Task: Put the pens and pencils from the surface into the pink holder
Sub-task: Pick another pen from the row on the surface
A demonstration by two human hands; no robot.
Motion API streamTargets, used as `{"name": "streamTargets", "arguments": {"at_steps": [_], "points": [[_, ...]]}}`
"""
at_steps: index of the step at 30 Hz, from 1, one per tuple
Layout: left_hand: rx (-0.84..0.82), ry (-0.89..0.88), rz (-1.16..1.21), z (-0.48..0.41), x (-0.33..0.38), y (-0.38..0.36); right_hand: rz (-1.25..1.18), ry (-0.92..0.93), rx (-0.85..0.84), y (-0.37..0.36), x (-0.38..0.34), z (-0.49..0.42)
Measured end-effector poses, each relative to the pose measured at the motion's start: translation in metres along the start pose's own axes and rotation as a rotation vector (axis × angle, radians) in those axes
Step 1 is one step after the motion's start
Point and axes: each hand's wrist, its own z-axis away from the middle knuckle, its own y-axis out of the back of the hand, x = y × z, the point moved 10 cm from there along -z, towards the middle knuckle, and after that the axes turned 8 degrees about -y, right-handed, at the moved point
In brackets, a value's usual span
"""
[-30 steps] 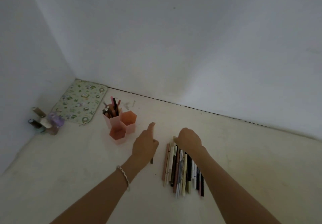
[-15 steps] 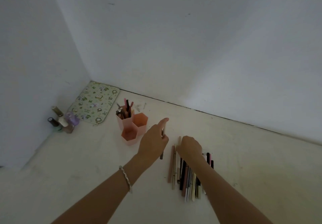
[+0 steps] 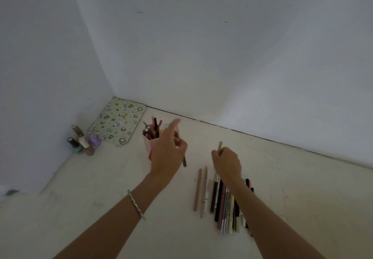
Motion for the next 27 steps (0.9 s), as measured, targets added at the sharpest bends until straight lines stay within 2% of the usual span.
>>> {"name": "streamTargets", "arguments": {"at_steps": [3, 6, 12, 17, 21, 27], "points": [[0.265, -0.039, -0.023, -0.023, 0.0, 0.063, -0.299, 0.082, 0.146, 0.044, -0.031, 0.005], [0.401, -0.076, -0.103, -0.034, -0.004, 0.101, -0.519, 0.178, 0.165, 0.065, -0.06, 0.014], [0.347, -0.067, -0.229, -0.027, -0.03, 0.092, -0.625, 0.389, 0.209, 0.073, -0.1, 0.031], [0.257, -0.096, -0.331, -0.027, -0.047, 0.074, -0.676, 0.466, 0.2, 0.072, -0.116, 0.047], [0.292, -0.195, -0.579, -0.024, -0.051, 0.075, -0.716, 0.502, 0.193, 0.074, -0.129, 0.057], [0.413, -0.156, -0.388, -0.028, -0.044, 0.107, -0.709, 0.625, 0.167, 0.056, -0.176, 0.075]]}}
